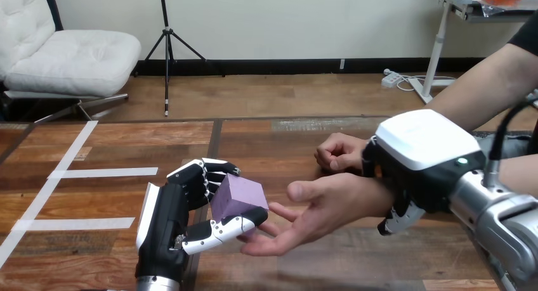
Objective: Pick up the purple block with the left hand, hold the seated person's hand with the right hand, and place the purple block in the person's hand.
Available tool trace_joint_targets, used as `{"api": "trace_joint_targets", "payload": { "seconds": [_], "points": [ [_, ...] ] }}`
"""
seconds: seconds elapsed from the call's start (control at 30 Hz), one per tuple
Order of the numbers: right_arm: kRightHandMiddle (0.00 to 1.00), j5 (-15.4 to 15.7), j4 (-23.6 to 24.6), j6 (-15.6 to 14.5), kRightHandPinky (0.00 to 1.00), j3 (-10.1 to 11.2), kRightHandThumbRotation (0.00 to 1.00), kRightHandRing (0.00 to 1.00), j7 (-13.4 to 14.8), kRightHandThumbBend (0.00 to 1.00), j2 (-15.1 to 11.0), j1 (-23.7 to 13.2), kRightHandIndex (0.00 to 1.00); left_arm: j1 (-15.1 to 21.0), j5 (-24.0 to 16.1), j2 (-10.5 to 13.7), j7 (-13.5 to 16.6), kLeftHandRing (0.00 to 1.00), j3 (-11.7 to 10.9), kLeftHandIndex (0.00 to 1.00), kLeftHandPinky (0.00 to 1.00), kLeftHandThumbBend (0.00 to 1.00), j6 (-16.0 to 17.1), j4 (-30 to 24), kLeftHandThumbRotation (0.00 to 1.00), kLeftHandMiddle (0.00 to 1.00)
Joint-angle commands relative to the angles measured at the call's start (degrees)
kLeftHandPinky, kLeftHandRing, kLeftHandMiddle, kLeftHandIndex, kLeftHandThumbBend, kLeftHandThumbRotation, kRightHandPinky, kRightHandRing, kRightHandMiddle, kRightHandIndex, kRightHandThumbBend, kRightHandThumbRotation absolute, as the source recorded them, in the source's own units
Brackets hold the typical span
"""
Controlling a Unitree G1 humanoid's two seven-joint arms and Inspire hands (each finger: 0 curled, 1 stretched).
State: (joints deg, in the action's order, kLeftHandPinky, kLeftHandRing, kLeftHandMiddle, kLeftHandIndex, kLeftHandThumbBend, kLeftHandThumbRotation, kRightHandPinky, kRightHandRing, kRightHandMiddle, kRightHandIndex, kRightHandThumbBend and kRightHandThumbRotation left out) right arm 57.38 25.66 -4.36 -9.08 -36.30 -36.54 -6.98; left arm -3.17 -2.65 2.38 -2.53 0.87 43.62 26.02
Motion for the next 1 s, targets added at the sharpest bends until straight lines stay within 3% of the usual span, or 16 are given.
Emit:
{"api": "trace_joint_targets", "payload": {
  "seconds": [0.0,0.2,0.53,0.97],
  "points": [
    [0.47,0.6,-0.5,-0.4,0.33,0.1,0.00,0.38,-0.4,0.82,0.2,-6.1,0.52,2.6,0.5,0.4,-0.2,0.39,-0.4,0.45,0.32,0.77,1.6,-1.8,0.00,0.45],
    [0.45,-0.2,-0.4,-1.0,0.31,-0.4,0.00,0.36,-1.6,0.82,1.5,-7.2,0.54,2.3,0.4,0.2,-0.1,0.39,-0.4,0.45,0.32,0.77,1.1,-2.2,0.00,0.45],
    [0.43,0.6,-1.2,0.4,0.27,-1.9,0.00,0.34,0.9,0.81,2.4,-7.7,0.54,2.1,0.3,0.2,-0.4,0.38,-0.1,0.45,0.32,0.78,1.5,-2.4,0.00,0.45],
    [0.47,-0.5,-2.1,2.1,0.29,-2.9,0.00,0.37,1.5,0.71,3.1,-8.8,0.50,1.7,0.4,-0.4,-0.9,0.37,0.6,0.45,0.31,0.80,1.8,-2.6,0.00,0.44]
  ]
}}
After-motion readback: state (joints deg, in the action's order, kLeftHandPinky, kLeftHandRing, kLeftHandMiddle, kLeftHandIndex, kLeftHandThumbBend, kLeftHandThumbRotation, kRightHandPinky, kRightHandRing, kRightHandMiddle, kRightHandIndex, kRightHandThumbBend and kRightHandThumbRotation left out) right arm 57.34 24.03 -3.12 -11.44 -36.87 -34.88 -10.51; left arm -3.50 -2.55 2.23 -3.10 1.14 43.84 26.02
